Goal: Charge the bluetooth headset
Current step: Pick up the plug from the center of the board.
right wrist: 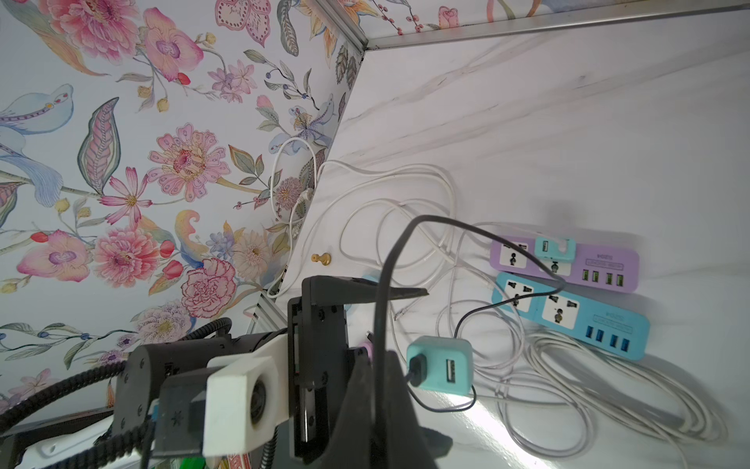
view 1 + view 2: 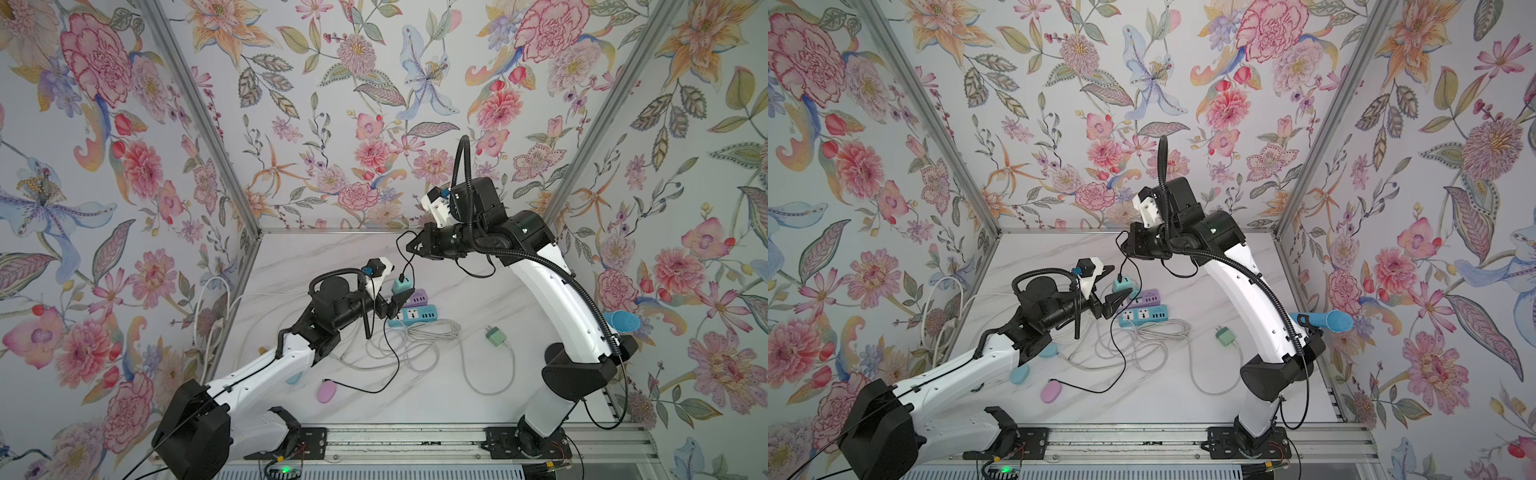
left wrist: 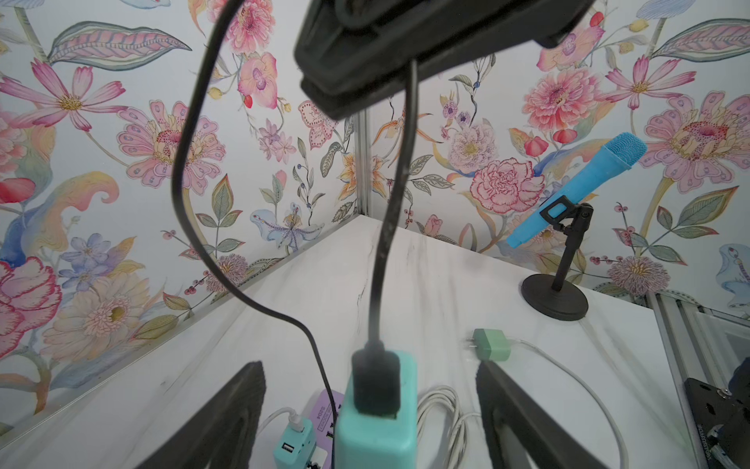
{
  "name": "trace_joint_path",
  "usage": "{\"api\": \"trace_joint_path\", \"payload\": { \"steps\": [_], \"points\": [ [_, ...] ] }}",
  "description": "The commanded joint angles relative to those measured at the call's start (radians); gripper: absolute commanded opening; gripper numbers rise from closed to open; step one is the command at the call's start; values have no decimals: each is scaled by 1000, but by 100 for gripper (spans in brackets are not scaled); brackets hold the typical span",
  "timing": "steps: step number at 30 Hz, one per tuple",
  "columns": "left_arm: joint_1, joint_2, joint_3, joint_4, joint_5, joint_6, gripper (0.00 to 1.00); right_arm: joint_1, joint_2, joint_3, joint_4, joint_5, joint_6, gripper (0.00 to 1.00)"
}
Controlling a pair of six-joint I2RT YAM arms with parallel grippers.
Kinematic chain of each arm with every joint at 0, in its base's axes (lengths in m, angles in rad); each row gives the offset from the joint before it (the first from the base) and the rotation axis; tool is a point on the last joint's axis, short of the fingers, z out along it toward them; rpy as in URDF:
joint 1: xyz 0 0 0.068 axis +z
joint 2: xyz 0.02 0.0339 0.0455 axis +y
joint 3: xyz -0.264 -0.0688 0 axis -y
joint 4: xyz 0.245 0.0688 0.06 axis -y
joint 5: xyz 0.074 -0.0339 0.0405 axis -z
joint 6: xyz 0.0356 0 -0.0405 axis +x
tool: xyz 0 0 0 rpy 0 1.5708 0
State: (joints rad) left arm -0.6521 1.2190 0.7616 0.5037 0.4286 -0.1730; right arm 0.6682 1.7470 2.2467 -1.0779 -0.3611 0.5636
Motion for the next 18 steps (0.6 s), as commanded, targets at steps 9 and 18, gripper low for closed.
{"api": "trace_joint_path", "payload": {
  "steps": [9, 18],
  "points": [
    [-12, 49, 1, 62, 61, -22, 58, -1, -8, 72, 32, -34, 35, 0],
    [-12, 62, 25, 65, 59, -29, 27, 1, -9, 70, 41, -46, 44, 0]
  ]
}}
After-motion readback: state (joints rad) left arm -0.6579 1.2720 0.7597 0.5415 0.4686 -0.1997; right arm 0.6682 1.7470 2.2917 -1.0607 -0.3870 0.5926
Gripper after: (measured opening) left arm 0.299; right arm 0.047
